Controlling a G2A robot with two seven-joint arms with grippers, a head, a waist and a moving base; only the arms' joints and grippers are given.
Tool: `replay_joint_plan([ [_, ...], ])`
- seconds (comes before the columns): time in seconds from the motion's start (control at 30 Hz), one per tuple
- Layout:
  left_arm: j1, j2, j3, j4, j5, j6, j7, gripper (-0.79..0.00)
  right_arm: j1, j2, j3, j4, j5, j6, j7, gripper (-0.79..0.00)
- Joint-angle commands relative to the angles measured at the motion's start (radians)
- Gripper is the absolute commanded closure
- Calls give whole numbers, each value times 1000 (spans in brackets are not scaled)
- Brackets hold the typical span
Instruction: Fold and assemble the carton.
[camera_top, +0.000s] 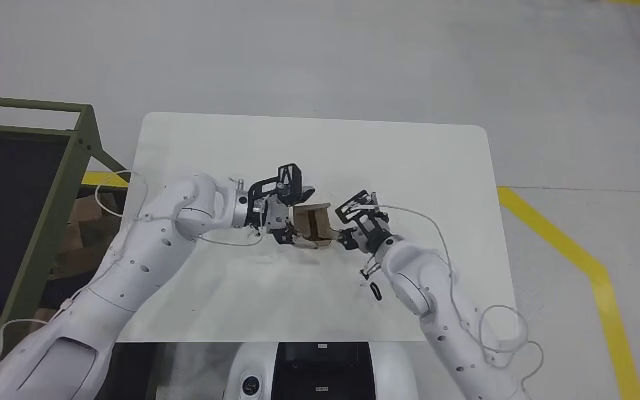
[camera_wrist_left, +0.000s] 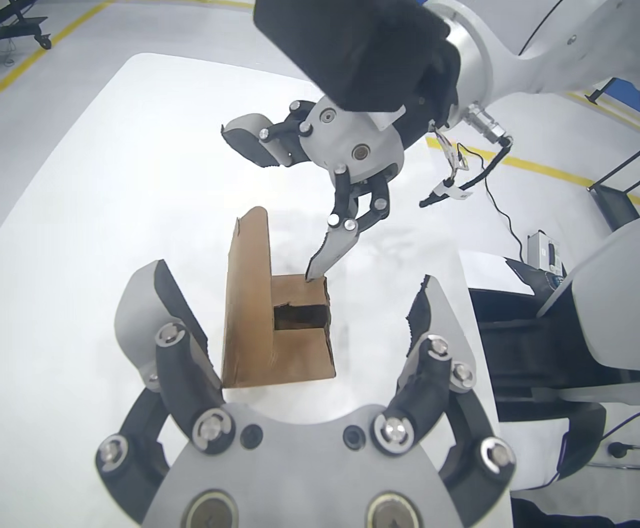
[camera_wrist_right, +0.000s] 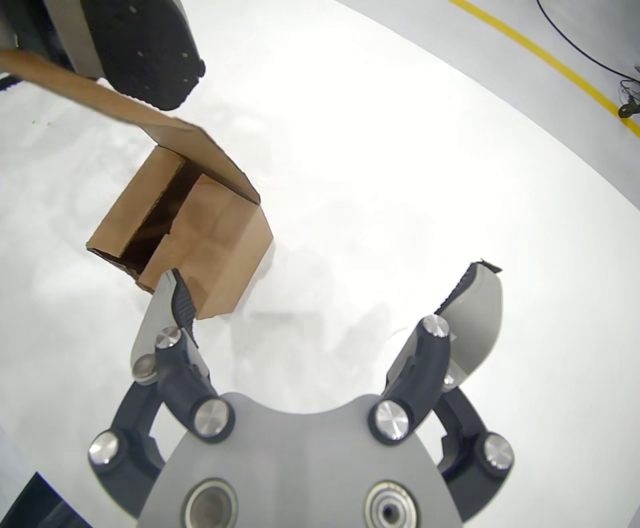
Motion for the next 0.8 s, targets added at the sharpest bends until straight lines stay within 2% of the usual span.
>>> replay_joint_plan([
  [0.0, -6, 8, 22, -9, 15, 0, -8, -785, 17, -3, -9, 21, 8, 8, 4, -785],
  [0.37, -53, 55, 127, -16, 56, 0, 20, -785, 35, -7, -9, 49, 37, 48, -15, -785],
  [0.6, -94, 67, 181, 20, 45, 0, 44, -785, -38, 6, 51, -30, 44, 62, -53, -785],
  [0.77, -118, 71, 215, 35, 47, 0, 63, -785, -117, 21, 110, -113, 47, 36, -99, -785],
])
